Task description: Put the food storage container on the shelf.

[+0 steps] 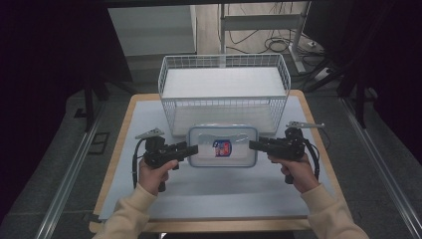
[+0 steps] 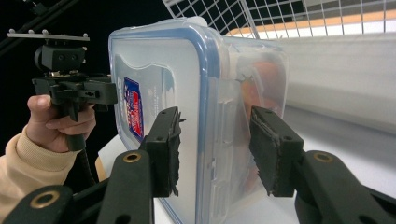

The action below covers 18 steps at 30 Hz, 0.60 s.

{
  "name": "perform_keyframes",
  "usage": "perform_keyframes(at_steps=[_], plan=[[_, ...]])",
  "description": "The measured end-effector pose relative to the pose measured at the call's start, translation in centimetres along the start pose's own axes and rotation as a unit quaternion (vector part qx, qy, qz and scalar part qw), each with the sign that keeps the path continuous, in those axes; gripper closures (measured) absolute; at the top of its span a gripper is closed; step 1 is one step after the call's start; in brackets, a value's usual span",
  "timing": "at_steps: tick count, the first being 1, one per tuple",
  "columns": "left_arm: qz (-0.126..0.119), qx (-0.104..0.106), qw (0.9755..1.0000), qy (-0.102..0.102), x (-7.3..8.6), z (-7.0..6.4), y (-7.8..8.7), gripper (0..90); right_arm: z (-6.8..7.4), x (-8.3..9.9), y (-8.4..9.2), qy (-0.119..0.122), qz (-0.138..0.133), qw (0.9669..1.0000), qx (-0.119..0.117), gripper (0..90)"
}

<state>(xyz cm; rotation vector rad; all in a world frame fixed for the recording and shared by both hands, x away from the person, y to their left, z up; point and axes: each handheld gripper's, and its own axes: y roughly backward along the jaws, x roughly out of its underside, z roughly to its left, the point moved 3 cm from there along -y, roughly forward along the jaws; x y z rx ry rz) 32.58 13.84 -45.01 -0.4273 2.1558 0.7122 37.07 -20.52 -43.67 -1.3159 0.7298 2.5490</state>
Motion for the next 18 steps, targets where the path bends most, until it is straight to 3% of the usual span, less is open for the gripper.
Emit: perform_keyframes(at_steps=[9, 18], plan=[[-0.009, 0.005, 0.9999, -0.007, -1.5, -0.3, 0.3, 47.7, 0.7, -1.8, 0.4, 0.012, -0.004, 0.9999, 0.005, 54.6], [-0.021, 0.007, 0.9996, -0.020, -4.1, -1.0, 0.8, 47.7, 1.5, -4.3, 0.9, 0.025, -0.011, 0.9996, 0.009, 54.5]])
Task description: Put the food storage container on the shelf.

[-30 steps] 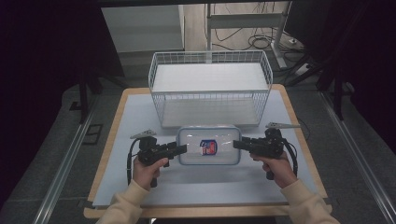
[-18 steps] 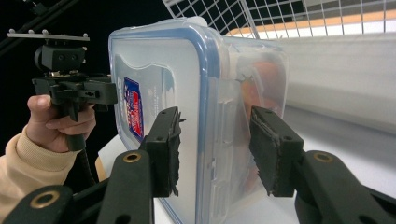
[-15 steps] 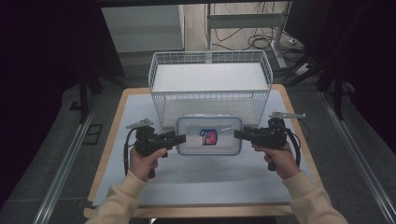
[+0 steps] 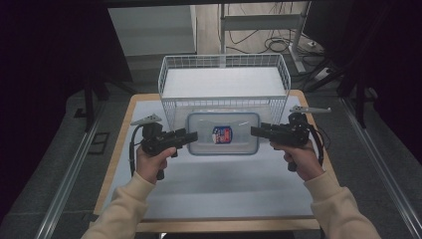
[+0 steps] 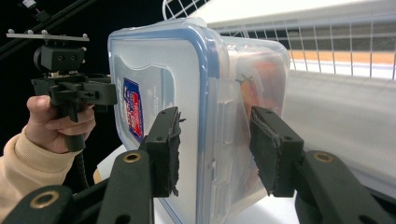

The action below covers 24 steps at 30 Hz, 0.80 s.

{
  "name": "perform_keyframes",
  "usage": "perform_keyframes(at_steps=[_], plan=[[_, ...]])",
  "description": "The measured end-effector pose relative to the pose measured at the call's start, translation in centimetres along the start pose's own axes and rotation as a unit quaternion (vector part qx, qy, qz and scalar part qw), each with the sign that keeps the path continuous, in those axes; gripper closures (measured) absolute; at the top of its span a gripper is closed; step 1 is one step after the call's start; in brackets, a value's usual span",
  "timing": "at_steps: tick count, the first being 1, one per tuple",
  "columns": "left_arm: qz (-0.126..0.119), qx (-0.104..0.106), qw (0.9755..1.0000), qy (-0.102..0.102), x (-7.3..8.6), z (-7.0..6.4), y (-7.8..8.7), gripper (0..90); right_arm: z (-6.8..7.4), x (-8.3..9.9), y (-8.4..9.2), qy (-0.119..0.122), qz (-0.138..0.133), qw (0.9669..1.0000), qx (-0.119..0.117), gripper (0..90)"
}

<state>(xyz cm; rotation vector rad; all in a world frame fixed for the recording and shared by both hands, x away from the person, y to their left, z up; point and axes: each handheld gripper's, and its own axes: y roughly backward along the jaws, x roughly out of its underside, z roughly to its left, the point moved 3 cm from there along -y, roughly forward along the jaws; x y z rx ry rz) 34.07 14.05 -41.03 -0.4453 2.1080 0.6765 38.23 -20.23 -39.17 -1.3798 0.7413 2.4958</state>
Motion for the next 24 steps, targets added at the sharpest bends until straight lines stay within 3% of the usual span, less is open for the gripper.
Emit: perform_keyframes(at_steps=[14, 24], plan=[[-0.015, 0.003, 0.9996, -0.025, -4.2, -0.8, 0.5, 47.6, 1.0, -4.4, 0.7, 0.025, -0.014, 0.9996, 0.005, 54.3], [-0.018, 0.009, 0.9995, -0.026, -7.1, -0.3, 0.0, 47.6, 0.7, -7.4, 0.7, 0.031, -0.017, 0.9993, 0.012, 54.2]])
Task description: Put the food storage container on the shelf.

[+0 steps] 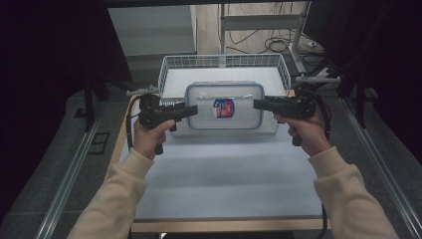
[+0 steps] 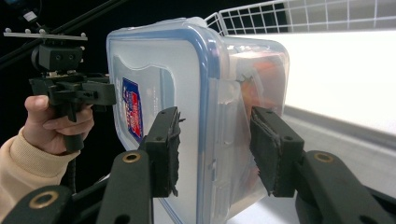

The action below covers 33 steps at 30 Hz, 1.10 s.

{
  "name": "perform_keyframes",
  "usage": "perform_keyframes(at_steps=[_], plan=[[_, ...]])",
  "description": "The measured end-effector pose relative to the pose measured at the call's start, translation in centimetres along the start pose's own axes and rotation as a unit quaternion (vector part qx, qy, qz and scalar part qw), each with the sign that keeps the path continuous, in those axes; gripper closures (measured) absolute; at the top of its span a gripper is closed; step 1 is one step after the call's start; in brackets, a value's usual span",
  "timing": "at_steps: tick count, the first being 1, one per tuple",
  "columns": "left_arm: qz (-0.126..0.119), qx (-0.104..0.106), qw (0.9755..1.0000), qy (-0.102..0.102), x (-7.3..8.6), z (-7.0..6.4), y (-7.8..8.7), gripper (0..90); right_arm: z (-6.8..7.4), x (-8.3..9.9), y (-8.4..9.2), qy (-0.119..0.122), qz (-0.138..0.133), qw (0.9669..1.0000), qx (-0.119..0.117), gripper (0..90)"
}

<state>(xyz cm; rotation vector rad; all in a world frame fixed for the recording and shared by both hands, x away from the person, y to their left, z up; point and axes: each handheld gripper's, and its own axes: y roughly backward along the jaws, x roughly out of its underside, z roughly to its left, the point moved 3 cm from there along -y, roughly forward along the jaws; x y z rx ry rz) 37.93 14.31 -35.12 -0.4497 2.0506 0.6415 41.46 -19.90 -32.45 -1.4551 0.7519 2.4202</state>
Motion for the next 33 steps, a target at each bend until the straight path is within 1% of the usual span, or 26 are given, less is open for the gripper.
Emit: perform_keyframes(at_steps=[4, 8, 11, 12, 13, 16, 18, 21, 22, 25, 26, 31, 33], plan=[[0.000, 0.002, 1.0000, -0.002, -1.3, 0.4, -0.2, 47.6, -0.3, -1.2, -0.2, 0.002, -0.002, 1.0000, 0.002, 54.2], [-0.001, 0.002, 1.0000, -0.002, -2.7, 1.0, -0.5, 47.6, -0.7, -2.4, -0.6, -0.001, -0.003, 1.0000, 0.004, 54.2], [-0.007, 0.002, 1.0000, -0.005, -3.7, 1.5, -0.7, 47.5, -1.1, -3.4, -1.0, -0.006, -0.001, 1.0000, 0.005, 54.1], [-0.007, 0.002, 1.0000, -0.005, -3.7, 1.5, -0.7, 47.6, -1.3, -3.7, -1.1, -0.008, -0.002, 1.0000, 0.005, 54.1], [-0.004, 0.002, 1.0000, -0.002, -4.3, 1.9, -1.0, 47.6, -1.4, -4.0, -1.3, -0.008, -0.002, 1.0000, 0.005, 54.1], [0.002, -0.002, 1.0000, -0.001, -5.0, 2.4, -1.6, 47.5, -2.1, -4.8, -1.7, -0.013, 0.000, 0.9999, 0.008, 53.5], [0.008, -0.002, 1.0000, 0.005, -5.5, 2.9, -2.0, 47.5, -2.7, -5.2, -2.1, -0.017, 0.003, 0.9998, 0.010, 53.3], [0.012, -0.004, 0.9998, 0.012, -5.9, 3.6, -2.6, 47.5, -3.6, -5.5, -2.6, -0.025, 0.006, 0.9996, 0.013, 53.2], [0.015, -0.004, 0.9998, 0.010, -6.0, 4.0, -2.8, 47.5, -3.9, -5.6, -2.8, -0.028, 0.006, 0.9995, 0.012, 53.1], [0.021, -0.003, 0.9995, 0.024, -6.2, 4.7, -3.5, 47.6, -4.8, -5.8, -3.4, -0.039, 0.011, 0.9991, 0.014, 52.9], [0.023, -0.003, 0.9994, 0.024, -6.2, 4.9, -3.6, 47.6, -5.1, -5.9, -3.5, -0.041, 0.014, 0.9990, 0.016, 52.9], [0.026, 0.003, 0.9988, 0.042, -6.1, 5.9, -4.3, 47.5, -5.9, -6.2, -4.0, -0.047, 0.023, 0.9984, 0.022, 52.7], [0.024, 0.004, 0.9987, 0.046, -6.3, 6.1, -4.5, 47.6, -6.1, -6.3, -4.2, -0.053, 0.022, 0.9981, 0.024, 52.8]])
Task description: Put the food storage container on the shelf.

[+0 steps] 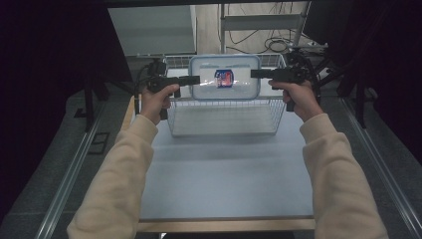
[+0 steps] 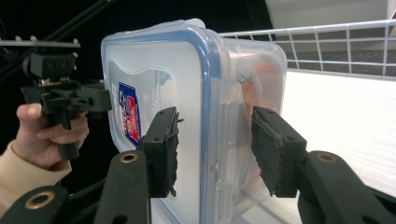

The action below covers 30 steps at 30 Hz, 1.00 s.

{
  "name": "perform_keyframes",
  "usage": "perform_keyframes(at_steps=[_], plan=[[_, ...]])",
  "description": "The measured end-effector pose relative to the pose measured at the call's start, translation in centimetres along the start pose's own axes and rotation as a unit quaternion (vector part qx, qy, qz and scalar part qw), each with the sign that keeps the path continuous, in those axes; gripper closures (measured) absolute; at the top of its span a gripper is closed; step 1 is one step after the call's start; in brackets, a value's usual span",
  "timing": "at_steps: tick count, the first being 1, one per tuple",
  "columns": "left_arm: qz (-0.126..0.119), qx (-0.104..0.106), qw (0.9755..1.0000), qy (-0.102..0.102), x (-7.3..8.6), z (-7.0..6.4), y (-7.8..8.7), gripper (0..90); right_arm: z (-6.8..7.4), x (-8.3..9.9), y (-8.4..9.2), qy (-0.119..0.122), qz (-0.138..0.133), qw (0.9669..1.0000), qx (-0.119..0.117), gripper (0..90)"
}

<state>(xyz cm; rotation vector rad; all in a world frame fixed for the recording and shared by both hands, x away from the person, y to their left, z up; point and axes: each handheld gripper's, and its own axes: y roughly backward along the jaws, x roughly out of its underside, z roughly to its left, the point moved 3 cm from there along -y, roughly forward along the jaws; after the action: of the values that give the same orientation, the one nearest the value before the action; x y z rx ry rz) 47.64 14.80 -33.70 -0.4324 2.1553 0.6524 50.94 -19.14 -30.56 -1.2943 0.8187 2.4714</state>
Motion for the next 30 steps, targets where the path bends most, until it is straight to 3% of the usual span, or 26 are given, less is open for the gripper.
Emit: perform_keyframes(at_steps=[7, 13, 21, 30], plan=[[0.003, -0.001, 0.9999, 0.016, -0.4, 0.3, -0.3, 47.5, -0.4, -0.5, -0.3, -0.012, 0.007, 0.9999, 0.004, 52.0], [0.007, -0.016, 0.9994, 0.030, -1.1, 0.5, -0.9, 44.7, -1.0, -0.7, -0.7, -0.033, -0.005, 0.9994, 0.010, 51.3], [0.013, -0.014, 0.9984, 0.053, -1.9, 1.7, -1.8, 41.1, -1.6, -1.1, -1.3, -0.052, -0.005, 0.9983, 0.026, 49.9], [0.010, -0.003, 0.9950, 0.099, -2.2, 3.2, -3.2, 34.7, -2.2, -1.1, -2.3, -0.069, -0.012, 0.9958, 0.059, 46.8]])
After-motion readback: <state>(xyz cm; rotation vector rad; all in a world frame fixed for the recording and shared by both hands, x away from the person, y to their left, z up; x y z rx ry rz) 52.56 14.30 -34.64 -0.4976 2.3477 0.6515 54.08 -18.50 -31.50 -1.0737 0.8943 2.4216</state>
